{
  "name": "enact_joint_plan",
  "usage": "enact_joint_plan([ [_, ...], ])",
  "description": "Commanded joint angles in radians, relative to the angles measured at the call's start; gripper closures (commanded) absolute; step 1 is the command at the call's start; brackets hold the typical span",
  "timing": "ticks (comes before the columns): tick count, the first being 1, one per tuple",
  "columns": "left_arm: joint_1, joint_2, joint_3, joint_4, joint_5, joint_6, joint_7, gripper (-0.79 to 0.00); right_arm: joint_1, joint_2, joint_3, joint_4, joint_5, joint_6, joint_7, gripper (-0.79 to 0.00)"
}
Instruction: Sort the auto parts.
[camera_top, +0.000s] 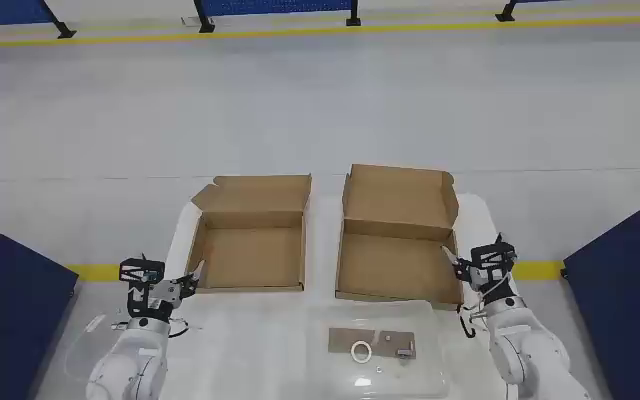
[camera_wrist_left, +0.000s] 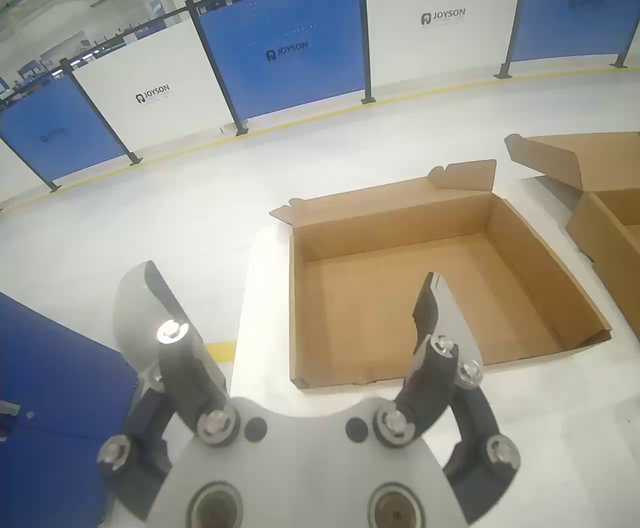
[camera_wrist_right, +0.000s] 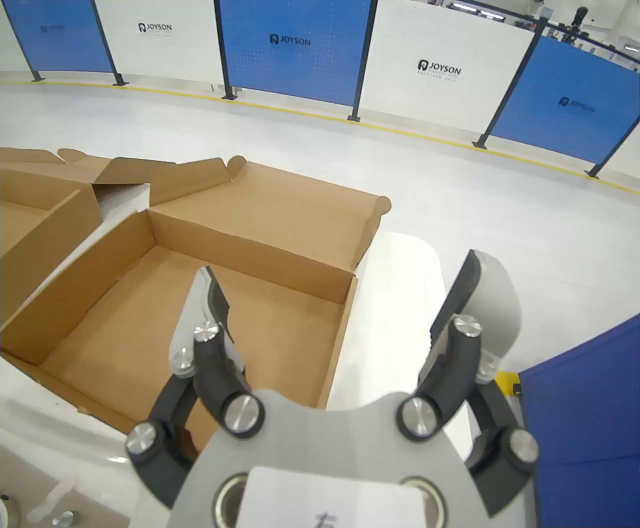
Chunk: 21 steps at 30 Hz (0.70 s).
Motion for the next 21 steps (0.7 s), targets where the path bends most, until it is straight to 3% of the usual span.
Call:
enact_joint_plan([
  [1,0.000,0.000,0.000,0.000,0.000,0.000,0.000,-0.785,-0.012,0.003,0.011,-0.034,-0.017,-0.044,0.024,-0.785],
  [4,0.000,0.000,0.000,0.000,0.000,0.000,0.000,-0.785,-0.043,0.012,0.027,-0.110,-0.035,-0.166,0.115,-0.785],
  [13,0.000,0.000,0.000,0.000,0.000,0.000,0.000,-0.785,-0.045,0.014,0.032,-0.126,-0.045,-0.183,0.119,-0.785],
  [21,0.000,0.000,0.000,0.000,0.000,0.000,0.000,-0.785,-0.022,0.032,0.094,-0.233,-0.002,-0.412,0.315,-0.785],
])
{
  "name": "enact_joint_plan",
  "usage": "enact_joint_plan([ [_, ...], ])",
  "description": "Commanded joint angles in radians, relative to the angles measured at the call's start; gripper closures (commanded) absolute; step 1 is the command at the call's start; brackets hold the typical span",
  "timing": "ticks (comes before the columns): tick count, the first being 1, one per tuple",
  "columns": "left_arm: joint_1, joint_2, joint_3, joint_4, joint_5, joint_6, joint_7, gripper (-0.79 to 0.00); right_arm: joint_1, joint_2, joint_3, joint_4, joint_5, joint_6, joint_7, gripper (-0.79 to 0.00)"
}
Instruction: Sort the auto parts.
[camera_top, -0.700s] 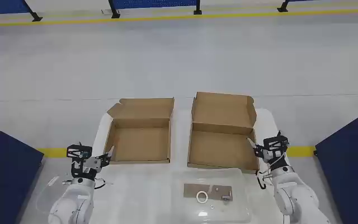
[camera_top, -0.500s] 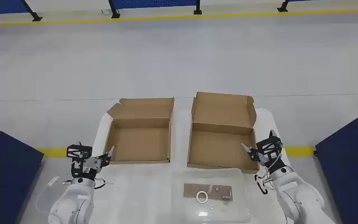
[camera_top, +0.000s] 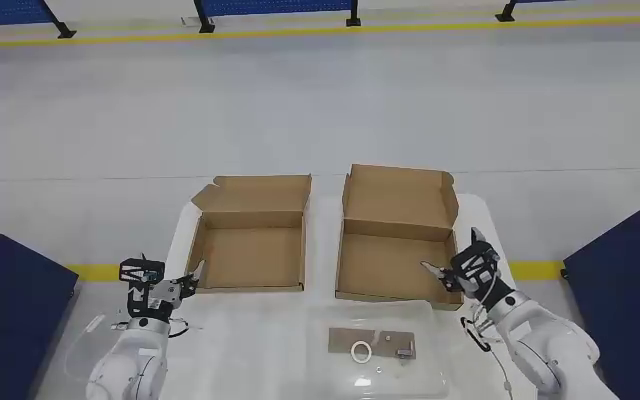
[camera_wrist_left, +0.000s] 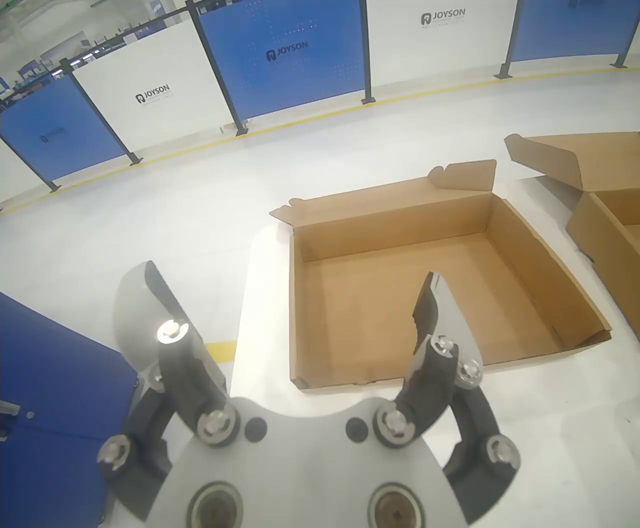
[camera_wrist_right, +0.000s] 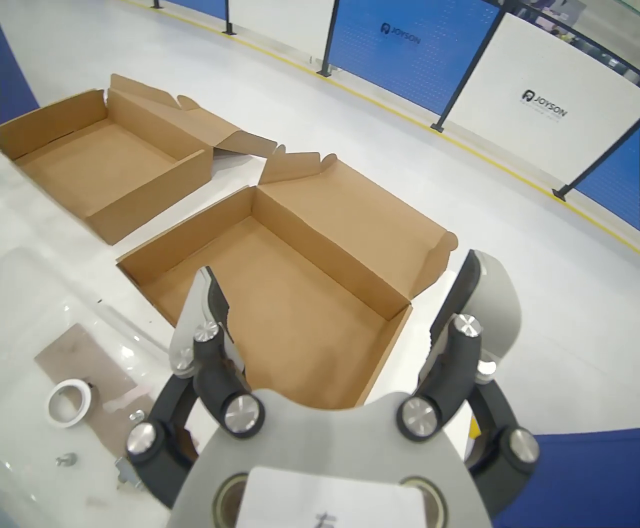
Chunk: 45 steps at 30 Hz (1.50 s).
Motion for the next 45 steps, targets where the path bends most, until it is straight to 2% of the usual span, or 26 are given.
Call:
enact_joint_plan([
  [1,0.000,0.000,0.000,0.000,0.000,0.000,0.000,-0.785,0.007,0.005,0.008,-0.026,0.017,-0.059,0.071,-0.785],
  [3,0.000,0.000,0.000,0.000,0.000,0.000,0.000,-0.785,0.011,0.009,0.007,-0.039,0.020,-0.122,0.128,-0.785],
  [11,0.000,0.000,0.000,0.000,0.000,0.000,0.000,-0.785,0.011,0.009,0.007,-0.039,0.020,-0.122,0.128,-0.785],
  [14,0.000,0.000,0.000,0.000,0.000,0.000,0.000,-0.785,0.011,0.013,-0.012,-0.083,-0.024,-0.156,0.148,-0.785],
  [19,0.000,0.000,0.000,0.000,0.000,0.000,0.000,-0.785,0.043,0.023,-0.036,-0.161,-0.062,-0.254,0.281,-0.785],
  [26,0.000,0.000,0.000,0.000,0.000,0.000,0.000,-0.785,0.128,0.033,-0.131,-0.200,-0.040,-0.369,0.553,-0.785],
  [34,0.000,0.000,0.000,0.000,0.000,0.000,0.000,-0.785,0.134,0.034,-0.134,-0.200,-0.038,-0.368,0.563,-0.785],
  [37,0.000,0.000,0.000,0.000,0.000,0.000,0.000,-0.785,0.137,0.037,-0.156,-0.200,-0.038,-0.403,0.575,-0.785],
  [40,0.000,0.000,0.000,0.000,0.000,0.000,0.000,-0.785,0.154,0.042,-0.183,-0.209,0.001,-0.450,0.657,-0.785],
  [45,0.000,0.000,0.000,0.000,0.000,0.000,0.000,-0.785,0.190,0.079,-0.285,-0.199,0.029,-0.397,0.721,-0.785],
])
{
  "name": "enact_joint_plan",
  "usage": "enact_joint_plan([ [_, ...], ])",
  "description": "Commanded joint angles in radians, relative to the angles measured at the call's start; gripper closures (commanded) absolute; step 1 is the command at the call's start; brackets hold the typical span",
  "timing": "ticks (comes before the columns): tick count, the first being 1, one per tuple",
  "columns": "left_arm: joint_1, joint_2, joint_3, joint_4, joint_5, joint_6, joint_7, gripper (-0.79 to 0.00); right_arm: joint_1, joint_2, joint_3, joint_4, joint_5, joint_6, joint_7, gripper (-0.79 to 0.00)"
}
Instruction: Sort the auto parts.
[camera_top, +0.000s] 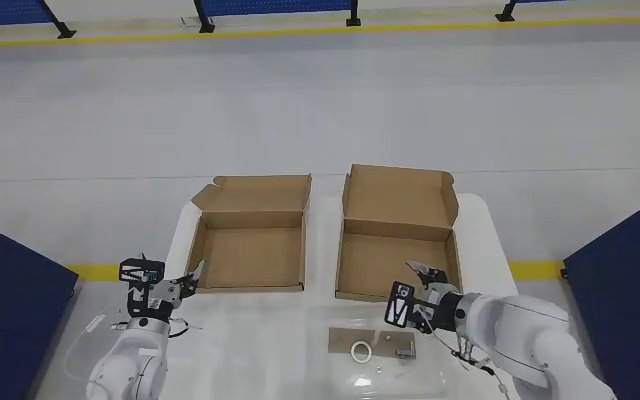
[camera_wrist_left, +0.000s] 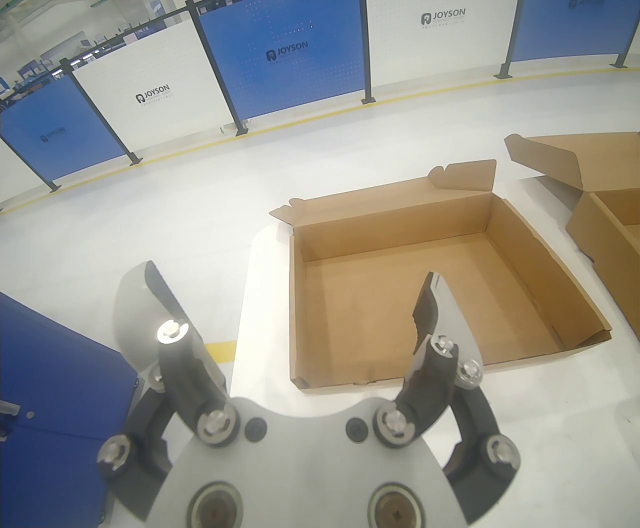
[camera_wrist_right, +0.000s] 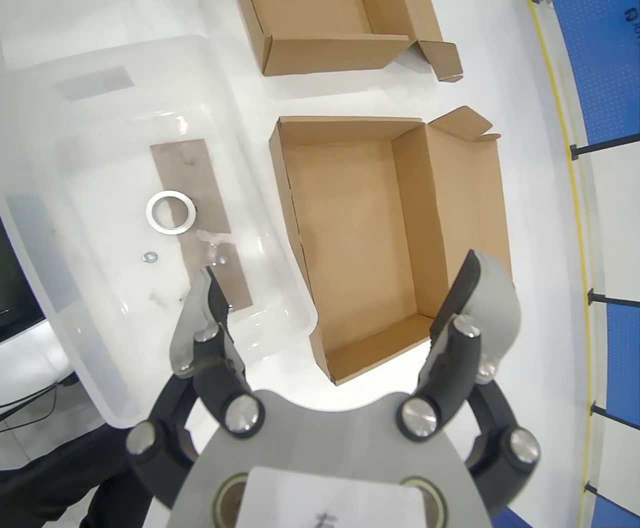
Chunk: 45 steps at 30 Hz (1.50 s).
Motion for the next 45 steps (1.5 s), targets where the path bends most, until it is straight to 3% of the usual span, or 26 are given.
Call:
enact_joint_plan([
  [1,0.000,0.000,0.000,0.000,0.000,0.000,0.000,-0.785,0.017,0.021,-0.045,0.005,0.009,0.038,0.037,-0.785],
  [7,0.000,0.000,0.000,0.000,0.000,0.000,0.000,-0.785,0.099,0.097,-0.194,0.024,0.067,0.172,0.171,-0.785],
  [18,0.000,0.000,0.000,0.000,0.000,0.000,0.000,-0.785,0.095,0.099,-0.205,0.044,0.100,0.134,0.133,-0.785],
  [24,0.000,0.000,0.000,0.000,0.000,0.000,0.000,-0.785,0.128,0.142,-0.279,0.078,0.113,0.117,0.116,-0.785],
  [32,0.000,0.000,0.000,0.000,0.000,0.000,0.000,-0.785,0.284,0.243,-0.445,0.113,0.212,0.191,0.190,-0.785],
  [38,0.000,0.000,0.000,0.000,0.000,0.000,0.000,-0.785,0.472,0.320,-0.629,0.119,0.359,0.292,0.291,-0.785],
  [41,0.000,0.000,0.000,0.000,0.000,0.000,0.000,-0.785,0.573,0.344,-0.708,0.130,0.437,0.330,0.329,-0.785],
  [45,0.000,0.000,0.000,0.000,0.000,0.000,0.000,-0.785,0.573,0.344,-0.708,0.130,0.437,0.330,0.329,-0.785],
])
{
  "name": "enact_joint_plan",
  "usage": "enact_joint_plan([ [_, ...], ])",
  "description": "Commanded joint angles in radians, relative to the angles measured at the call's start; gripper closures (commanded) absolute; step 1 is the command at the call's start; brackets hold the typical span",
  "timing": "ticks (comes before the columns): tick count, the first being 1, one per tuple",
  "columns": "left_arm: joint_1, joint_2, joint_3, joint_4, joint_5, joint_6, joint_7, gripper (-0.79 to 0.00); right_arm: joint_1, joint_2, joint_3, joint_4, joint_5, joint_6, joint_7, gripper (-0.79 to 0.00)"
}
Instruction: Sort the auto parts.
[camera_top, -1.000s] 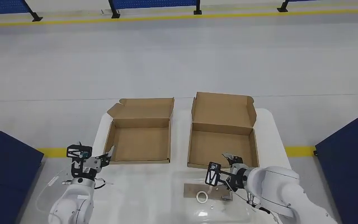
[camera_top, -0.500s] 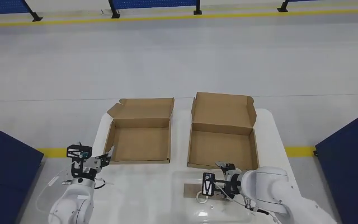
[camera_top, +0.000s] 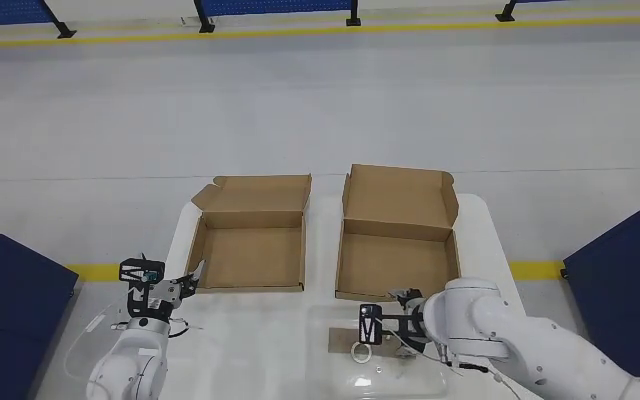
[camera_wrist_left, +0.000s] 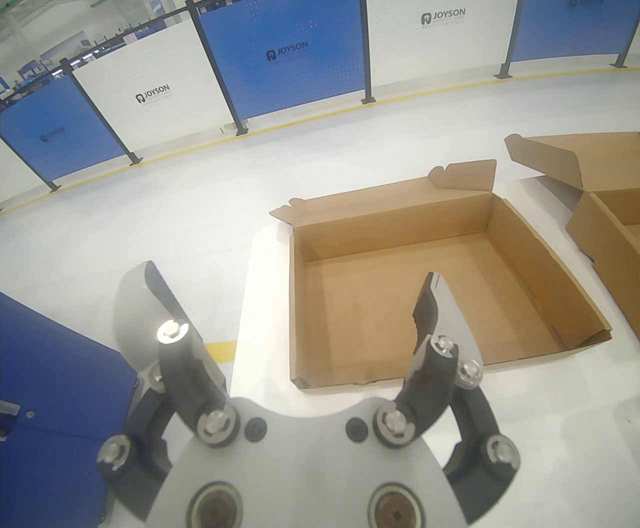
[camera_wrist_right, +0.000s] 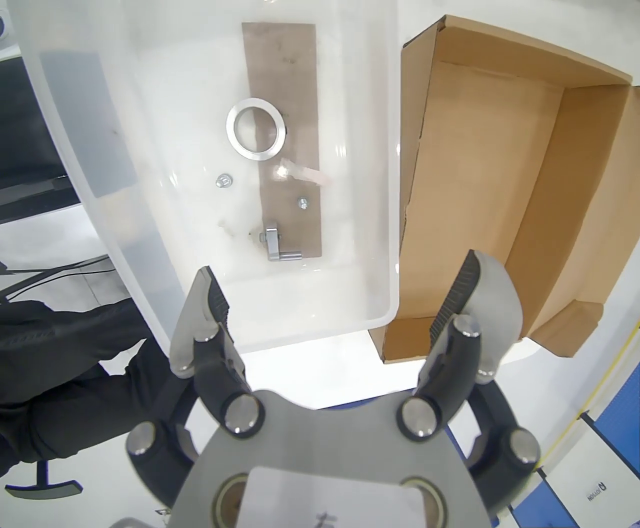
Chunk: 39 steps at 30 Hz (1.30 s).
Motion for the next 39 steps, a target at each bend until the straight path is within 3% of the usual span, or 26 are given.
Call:
enact_joint_plan([
  [1,0.000,0.000,0.000,0.000,0.000,0.000,0.000,-0.785,-0.004,0.000,0.002,0.000,-0.002,-0.001,-0.001,-0.785],
  [9,0.000,0.000,0.000,0.000,0.000,0.000,0.000,-0.785,-0.018,0.004,-0.055,0.011,-0.024,-0.032,-0.032,-0.785],
  [20,0.000,0.000,0.000,0.000,0.000,0.000,0.000,-0.785,0.138,0.005,-0.265,0.044,0.041,0.049,0.049,-0.785],
  [39,0.000,0.000,0.000,0.000,0.000,0.000,0.000,-0.785,0.112,-0.005,-0.273,0.098,-0.013,0.050,0.021,-0.785],
])
